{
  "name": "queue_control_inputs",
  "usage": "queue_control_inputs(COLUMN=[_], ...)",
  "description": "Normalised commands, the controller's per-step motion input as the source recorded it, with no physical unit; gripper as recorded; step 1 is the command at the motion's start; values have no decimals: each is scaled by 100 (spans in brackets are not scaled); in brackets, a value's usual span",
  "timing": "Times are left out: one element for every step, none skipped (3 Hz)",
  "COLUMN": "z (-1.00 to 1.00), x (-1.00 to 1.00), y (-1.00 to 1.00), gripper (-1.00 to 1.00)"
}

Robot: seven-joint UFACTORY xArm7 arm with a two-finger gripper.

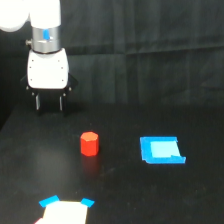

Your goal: Pick up the red object from the table

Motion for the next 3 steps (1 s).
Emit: queue_control_inputs(z=[-100,-12,-15], x=[100,100,100], y=[-71,-100,-100], gripper=[100,100,77])
